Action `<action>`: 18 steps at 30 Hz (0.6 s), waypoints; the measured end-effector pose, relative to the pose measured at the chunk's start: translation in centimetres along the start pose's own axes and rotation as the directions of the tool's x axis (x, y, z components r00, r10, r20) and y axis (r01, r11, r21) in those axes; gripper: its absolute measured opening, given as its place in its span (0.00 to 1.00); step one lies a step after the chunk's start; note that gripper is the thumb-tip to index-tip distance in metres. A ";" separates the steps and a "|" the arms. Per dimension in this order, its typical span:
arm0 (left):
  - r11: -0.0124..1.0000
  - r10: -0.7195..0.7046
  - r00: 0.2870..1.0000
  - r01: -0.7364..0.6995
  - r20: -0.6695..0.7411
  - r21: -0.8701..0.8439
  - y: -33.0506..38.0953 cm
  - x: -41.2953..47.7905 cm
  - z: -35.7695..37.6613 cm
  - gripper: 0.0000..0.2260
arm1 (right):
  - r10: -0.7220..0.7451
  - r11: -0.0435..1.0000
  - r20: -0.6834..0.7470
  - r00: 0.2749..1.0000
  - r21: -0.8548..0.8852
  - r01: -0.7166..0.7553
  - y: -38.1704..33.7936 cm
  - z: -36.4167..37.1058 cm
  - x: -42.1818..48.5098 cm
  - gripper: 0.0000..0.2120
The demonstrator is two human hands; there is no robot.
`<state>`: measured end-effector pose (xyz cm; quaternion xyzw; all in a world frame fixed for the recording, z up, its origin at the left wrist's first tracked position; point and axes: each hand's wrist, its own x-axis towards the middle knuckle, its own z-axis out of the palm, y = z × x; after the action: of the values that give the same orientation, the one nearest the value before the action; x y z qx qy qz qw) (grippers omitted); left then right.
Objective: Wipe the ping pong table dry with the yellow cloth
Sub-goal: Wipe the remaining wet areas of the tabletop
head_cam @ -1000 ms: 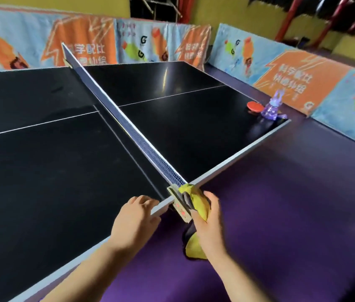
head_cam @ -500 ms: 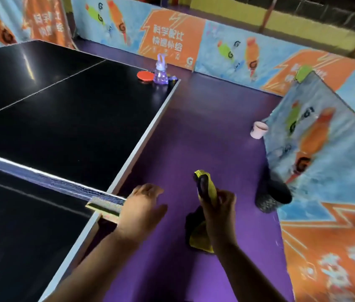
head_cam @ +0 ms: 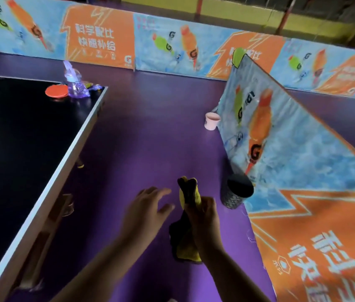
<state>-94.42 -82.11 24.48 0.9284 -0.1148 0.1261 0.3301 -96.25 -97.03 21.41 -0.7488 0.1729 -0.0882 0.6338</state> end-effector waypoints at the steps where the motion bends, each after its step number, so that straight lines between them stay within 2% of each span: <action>1: 1.000 -0.010 1.000 0.010 -0.009 -0.006 0.6 2.1 0.8 0.16 | 0.006 1.000 0.011 1.000 0.008 -0.006 -0.5 -0.3 2.1 0.16; 3: 1.000 -0.012 0.999 0.012 -0.047 0.000 1.6 6.0 2.3 0.15 | 0.015 1.000 0.029 0.999 -0.007 -0.015 -1.8 -0.6 6.3 0.22; 5: 1.000 -0.008 0.997 0.008 -0.079 -0.005 2.1 9.5 3.5 0.15 | 0.015 1.000 0.048 0.999 -0.023 -0.014 -2.7 -0.4 10.0 0.23; 12: 0.998 0.055 0.979 -0.046 -0.197 0.050 -0.6 20.8 6.2 0.23 | 0.041 0.998 0.175 0.984 -0.047 -0.033 -3.3 3.1 21.1 0.10; 18: 0.979 0.199 0.962 -0.187 -0.185 0.079 -5.9 33.7 9.4 0.22 | 0.018 0.989 0.152 0.988 -0.149 0.005 -4.4 7.9 32.6 0.12</action>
<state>-59.43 -88.12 24.42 0.9058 -0.1685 0.2502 0.2974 -62.72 -101.26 21.47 -0.7981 0.1322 -0.0154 0.5877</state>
